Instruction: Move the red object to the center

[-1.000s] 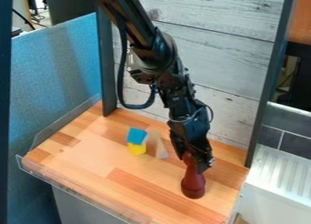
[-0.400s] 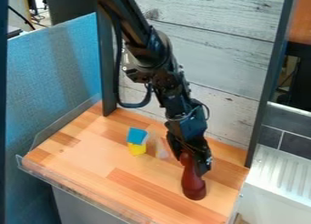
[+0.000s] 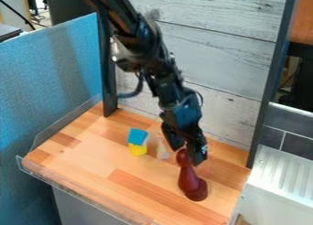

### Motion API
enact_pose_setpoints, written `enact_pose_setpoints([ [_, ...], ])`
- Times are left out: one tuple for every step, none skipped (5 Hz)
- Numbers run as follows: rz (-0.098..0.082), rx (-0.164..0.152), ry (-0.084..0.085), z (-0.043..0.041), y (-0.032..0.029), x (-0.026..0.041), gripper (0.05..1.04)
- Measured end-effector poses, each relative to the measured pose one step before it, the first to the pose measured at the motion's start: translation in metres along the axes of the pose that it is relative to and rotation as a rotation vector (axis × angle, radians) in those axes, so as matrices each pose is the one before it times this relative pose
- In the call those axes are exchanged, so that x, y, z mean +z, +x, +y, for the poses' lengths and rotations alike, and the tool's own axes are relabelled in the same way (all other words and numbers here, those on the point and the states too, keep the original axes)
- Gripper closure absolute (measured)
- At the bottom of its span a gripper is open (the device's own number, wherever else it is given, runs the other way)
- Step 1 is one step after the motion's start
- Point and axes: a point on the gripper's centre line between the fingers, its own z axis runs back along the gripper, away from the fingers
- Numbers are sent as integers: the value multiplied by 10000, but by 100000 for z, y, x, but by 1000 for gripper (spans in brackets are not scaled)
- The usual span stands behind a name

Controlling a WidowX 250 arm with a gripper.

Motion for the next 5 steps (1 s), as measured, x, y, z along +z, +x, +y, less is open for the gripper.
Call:
enact_pose_setpoints([
  [-76, 73, -50, 659, 39, 1061, 83],
  [-52, -9, -47, 329, 379, 512, 83],
  [-12, -2, 42, 365, 174, 356, 83],
  [-454, 264, 246, 1242, 528, 2448, 83],
  [-44, 391, 747, 2185, 625, 3396, 83],
])
